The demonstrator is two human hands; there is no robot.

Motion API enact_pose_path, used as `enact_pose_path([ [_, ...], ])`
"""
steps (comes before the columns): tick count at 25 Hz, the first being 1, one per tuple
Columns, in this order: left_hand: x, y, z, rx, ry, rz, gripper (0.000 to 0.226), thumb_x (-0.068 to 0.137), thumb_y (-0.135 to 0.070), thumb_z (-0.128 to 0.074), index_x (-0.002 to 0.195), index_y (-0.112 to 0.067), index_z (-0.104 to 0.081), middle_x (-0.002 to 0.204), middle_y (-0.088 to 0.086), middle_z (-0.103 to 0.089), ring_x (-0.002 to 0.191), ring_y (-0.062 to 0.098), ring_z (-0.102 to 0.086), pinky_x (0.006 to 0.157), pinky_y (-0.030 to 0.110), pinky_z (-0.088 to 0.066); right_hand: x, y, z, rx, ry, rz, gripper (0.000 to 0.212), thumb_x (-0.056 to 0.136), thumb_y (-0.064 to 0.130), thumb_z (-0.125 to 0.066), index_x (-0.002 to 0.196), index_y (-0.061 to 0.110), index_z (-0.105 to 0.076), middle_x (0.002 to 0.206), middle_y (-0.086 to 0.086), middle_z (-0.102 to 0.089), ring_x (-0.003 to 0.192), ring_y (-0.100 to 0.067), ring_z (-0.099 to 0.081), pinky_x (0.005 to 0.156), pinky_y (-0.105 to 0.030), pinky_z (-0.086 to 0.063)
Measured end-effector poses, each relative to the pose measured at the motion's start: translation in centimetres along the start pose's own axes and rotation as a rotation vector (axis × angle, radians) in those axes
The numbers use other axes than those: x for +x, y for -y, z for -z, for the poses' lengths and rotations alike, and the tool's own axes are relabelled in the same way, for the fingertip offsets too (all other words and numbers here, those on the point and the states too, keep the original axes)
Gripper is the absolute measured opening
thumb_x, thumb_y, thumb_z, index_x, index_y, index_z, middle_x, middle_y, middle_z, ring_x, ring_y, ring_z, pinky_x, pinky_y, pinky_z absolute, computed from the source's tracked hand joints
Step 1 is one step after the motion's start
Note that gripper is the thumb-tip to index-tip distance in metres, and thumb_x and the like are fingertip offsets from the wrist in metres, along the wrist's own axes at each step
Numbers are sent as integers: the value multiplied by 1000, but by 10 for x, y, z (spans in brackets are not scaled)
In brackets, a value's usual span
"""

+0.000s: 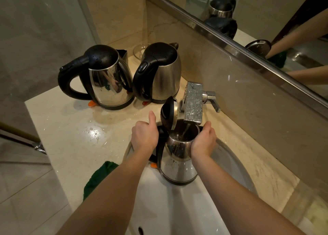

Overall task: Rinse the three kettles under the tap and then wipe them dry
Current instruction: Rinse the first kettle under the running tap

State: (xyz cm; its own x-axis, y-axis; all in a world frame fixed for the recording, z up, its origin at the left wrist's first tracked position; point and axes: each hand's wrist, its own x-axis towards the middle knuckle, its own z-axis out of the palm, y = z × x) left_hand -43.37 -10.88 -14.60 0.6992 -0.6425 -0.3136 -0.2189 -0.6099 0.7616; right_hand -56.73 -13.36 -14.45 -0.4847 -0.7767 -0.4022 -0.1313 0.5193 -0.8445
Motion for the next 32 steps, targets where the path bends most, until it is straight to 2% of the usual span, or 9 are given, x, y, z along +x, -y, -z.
enact_pose_path([
  [5,-1,-1,0,18,-1,-10,66,99,-60,-32,55,-10,-39,57,6,-44,54,20,-44,56,35,-38,1,-3,1,-4,-8,11,41,101,46,-30,99,15,-57,87,0,-55,92,-25,-54,86,-42,-42],
  [14,-1,-3,-3,29,-5,-21,67,99,-59,-32,55,-10,-42,57,6,-45,53,19,-44,54,33,-37,3,-5,1,1,-17,9,44,101,45,-30,96,11,-59,84,-3,-55,87,-26,-55,82,-43,-42],
  [24,-1,-3,-3,27,-17,-14,66,99,-58,-33,56,-9,-42,57,6,-45,54,20,-44,56,35,-38,5,-5,-1,-6,-19,2,45,99,49,-30,93,14,-59,83,-2,-56,88,-27,-56,87,-50,-44],
  [32,1,0,-4,32,-31,5,66,99,-60,-32,56,-10,-43,58,7,-46,55,20,-46,57,35,-39,4,-4,-2,-9,-5,10,43,100,48,-31,90,15,-57,80,-1,-55,84,-25,-54,84,-46,-44],
])
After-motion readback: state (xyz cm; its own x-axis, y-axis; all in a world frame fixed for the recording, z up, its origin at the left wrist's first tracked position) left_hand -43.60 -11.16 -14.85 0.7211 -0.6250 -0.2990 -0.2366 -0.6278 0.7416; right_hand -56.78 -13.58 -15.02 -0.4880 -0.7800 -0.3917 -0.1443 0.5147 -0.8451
